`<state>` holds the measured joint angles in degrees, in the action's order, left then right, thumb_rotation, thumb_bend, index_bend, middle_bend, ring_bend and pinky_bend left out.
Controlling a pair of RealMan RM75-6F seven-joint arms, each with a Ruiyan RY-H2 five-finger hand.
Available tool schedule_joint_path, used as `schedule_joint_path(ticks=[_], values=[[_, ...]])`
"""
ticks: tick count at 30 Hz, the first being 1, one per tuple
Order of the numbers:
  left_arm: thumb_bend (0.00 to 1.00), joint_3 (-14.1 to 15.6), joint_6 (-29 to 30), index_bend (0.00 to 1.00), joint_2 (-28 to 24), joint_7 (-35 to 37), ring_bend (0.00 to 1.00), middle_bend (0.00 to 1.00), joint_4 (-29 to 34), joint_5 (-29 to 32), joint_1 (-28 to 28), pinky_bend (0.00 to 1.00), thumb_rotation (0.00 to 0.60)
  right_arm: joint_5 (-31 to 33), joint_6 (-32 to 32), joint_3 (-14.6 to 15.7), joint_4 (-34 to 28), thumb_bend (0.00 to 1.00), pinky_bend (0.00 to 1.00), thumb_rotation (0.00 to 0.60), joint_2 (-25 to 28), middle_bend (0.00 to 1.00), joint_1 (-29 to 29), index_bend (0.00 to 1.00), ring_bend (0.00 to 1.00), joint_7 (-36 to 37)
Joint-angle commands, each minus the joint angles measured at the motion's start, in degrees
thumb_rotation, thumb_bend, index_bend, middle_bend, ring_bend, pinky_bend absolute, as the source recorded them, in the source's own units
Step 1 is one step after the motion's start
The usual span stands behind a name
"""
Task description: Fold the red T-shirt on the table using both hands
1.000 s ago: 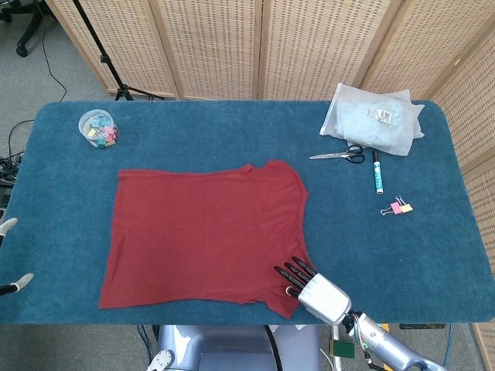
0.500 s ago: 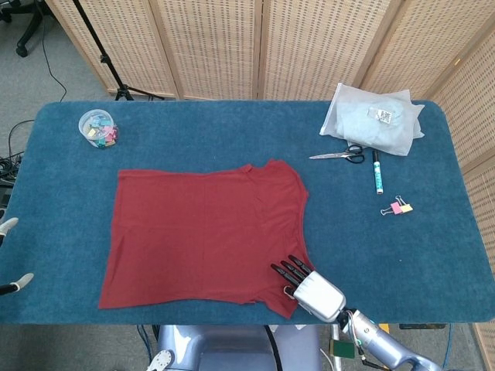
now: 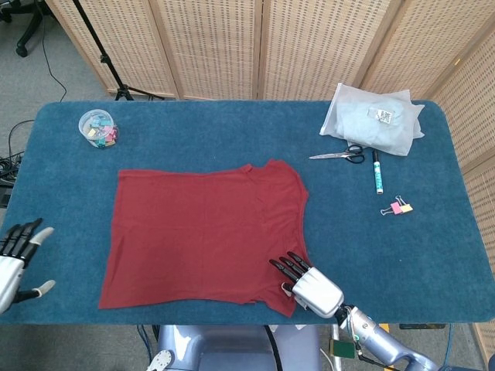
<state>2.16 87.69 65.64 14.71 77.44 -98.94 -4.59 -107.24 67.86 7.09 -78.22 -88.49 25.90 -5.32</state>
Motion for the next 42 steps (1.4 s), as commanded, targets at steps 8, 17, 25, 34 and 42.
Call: schedule_joint_path(ticks=[8, 17, 25, 34, 42], values=[[0.35, 6.63, 2.88, 0.28, 13.98, 10.3, 0.0, 0.0, -21.39, -8.89, -1.73, 0.0, 0.6, 1.04, 0.28, 0.44, -0.53, 0.67, 0.0, 0.6, 0.31, 0.0, 0.33, 0.57, 0.0, 1.29], [0.33, 8.57, 5.38, 0.34, 20.8, 14.45, 0.0, 0.0, -32.69, -9.35, -0.58, 0.0, 0.6, 1.5, 0.42, 0.63, -0.46, 0.68, 0.0, 0.6, 0.38, 0.0, 0.68, 0.57, 0.0, 1.96], [0.31, 9.62, 7.91, 0.35, 24.18, 17.85, 0.0, 0.0, -38.55, -9.21, 0.25, 0.0, 0.6, 2.1, 0.32, 0.62, -0.4, 0.75, 0.0, 0.6, 0.38, 0.0, 0.89, 0.57, 0.0, 1.97], [0.3, 10.8, 8.53, 0.35, 27.6, 20.03, 0.0, 0.0, -43.65, -7.99, 1.98, 0.0, 0.6, 3.56, -0.05, 0.46, -0.21, 0.75, 0.0, 0.6, 0.11, 0.0, 0.74, 0.58, 0.0, 1.58], [0.3, 10.81, 7.49, 0.36, 29.97, 19.58, 0.0, 0.0, -46.44, -6.86, 2.01, 0.0, 0.6, 3.86, 0.33, 0.55, -0.2, 0.75, 0.0, 0.6, 0.16, 0.0, 0.66, 0.58, 0.0, 1.72]])
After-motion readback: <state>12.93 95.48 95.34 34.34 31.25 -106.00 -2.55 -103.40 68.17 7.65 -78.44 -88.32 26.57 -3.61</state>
